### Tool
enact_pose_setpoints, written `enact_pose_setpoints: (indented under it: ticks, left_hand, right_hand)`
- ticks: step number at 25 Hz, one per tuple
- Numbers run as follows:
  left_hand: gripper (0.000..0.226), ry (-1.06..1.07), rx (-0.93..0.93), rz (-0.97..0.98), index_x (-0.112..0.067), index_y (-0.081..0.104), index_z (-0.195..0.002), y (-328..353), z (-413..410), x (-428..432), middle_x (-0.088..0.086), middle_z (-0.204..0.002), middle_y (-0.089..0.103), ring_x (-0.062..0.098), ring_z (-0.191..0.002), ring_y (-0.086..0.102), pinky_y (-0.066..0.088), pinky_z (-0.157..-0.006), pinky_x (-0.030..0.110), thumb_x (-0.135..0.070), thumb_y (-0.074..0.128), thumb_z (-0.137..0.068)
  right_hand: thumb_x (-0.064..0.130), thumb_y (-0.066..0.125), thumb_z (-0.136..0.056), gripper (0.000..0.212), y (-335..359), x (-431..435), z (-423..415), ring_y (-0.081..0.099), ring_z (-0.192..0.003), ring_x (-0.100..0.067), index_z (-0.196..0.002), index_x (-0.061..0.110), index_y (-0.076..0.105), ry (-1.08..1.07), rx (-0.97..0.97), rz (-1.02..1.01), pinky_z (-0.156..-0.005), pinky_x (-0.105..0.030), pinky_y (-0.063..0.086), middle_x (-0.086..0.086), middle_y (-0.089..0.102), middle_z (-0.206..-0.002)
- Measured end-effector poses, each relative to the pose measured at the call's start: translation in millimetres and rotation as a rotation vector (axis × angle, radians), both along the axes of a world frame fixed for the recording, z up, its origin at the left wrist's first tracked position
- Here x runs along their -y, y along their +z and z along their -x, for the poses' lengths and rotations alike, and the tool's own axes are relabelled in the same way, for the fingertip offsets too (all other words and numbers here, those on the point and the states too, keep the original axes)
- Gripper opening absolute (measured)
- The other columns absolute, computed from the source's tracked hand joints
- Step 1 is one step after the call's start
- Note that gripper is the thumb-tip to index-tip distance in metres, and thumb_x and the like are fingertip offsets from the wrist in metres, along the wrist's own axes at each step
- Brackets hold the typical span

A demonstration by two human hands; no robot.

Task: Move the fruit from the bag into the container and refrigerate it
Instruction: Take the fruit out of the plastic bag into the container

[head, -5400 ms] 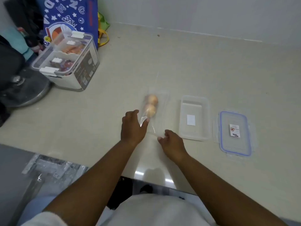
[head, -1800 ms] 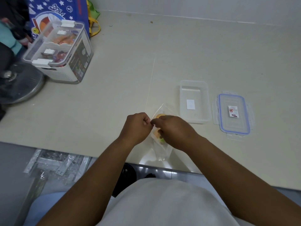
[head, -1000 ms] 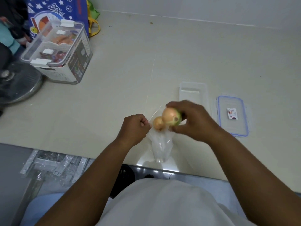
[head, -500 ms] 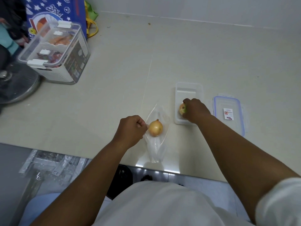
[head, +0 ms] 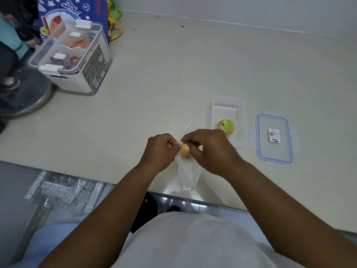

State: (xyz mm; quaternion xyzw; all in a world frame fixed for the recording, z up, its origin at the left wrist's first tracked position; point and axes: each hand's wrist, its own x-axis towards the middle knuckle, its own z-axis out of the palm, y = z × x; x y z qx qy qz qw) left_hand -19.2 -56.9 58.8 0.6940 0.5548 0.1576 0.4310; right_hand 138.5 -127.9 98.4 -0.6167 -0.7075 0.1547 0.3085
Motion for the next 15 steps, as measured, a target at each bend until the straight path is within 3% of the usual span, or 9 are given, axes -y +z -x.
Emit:
enact_pose_setpoints:
  ticks: [1,3,6,9,12,15]
  left_hand:
    - [0.016,-0.006,0.0,-0.01,-0.012,0.065,-0.07,0.2,-0.4,0.2,0.005,-0.065,0.07,0.009,-0.048,0.065,0.057,-0.061,0.026,-0.021,0.07,-0.083]
    - [0.016,-0.014,0.002,-0.019,-0.011,0.066,-0.071,0.6,-0.7,1.2,0.005,-0.065,0.07,0.012,-0.05,0.066,0.058,-0.063,0.027,-0.02,0.07,-0.084]
    - [0.016,-0.015,0.015,-0.013,-0.01,0.065,-0.07,-0.5,1.2,3.1,0.005,-0.063,0.07,0.014,-0.05,0.066,0.059,-0.063,0.03,-0.019,0.069,-0.084]
    - [0.016,-0.01,0.021,0.0,-0.011,0.065,-0.07,-2.2,3.1,3.0,0.004,-0.063,0.07,0.015,-0.05,0.066,0.057,-0.063,0.029,-0.019,0.069,-0.083]
    - [0.015,-0.005,0.015,0.016,-0.01,0.066,-0.071,-2.7,2.3,4.0,0.003,-0.063,0.07,0.012,-0.049,0.066,0.056,-0.06,0.026,-0.019,0.069,-0.083]
    - [0.013,0.0,0.011,0.006,-0.012,0.066,-0.071,-2.3,-0.2,4.4,0.003,-0.064,0.07,0.011,-0.048,0.066,0.052,-0.058,0.022,-0.017,0.067,-0.083]
  right_hand:
    - [0.006,0.055,-0.084,0.026,-6.1,-3.5,8.4,0.065,-0.085,-0.021,-0.103,0.013,0.07,0.018,0.112,0.209,-0.076,-0.03,0.054,-0.007,0.071,-0.093]
    - [0.002,0.053,-0.084,0.022,-28.2,-19.6,14.1,0.063,-0.093,-0.029,-0.101,0.008,0.065,-0.012,0.388,0.528,-0.073,-0.035,0.052,-0.012,0.065,-0.099]
    - [0.005,0.061,-0.083,0.029,-56.0,-42.2,15.0,0.061,-0.098,-0.03,-0.111,0.006,0.055,-0.018,0.539,0.699,-0.076,-0.037,0.052,-0.013,0.057,-0.11]
    - [0.012,0.07,-0.078,0.043,-79.0,-48.7,7.6,0.062,-0.104,-0.029,-0.118,0.011,0.054,-0.02,0.56,0.716,-0.079,-0.036,0.052,-0.011,0.059,-0.118]
    - [0.006,0.06,-0.08,0.033,-83.6,-42.2,1.4,0.064,-0.098,-0.03,-0.112,0.013,0.057,-0.042,0.539,0.622,-0.068,-0.033,0.045,-0.01,0.062,-0.114]
    - [0.008,0.058,-0.079,0.028,-66.9,-34.3,2.0,0.064,-0.093,-0.034,-0.107,0.01,0.058,0.008,0.456,0.537,-0.067,-0.033,0.048,-0.011,0.058,-0.113]
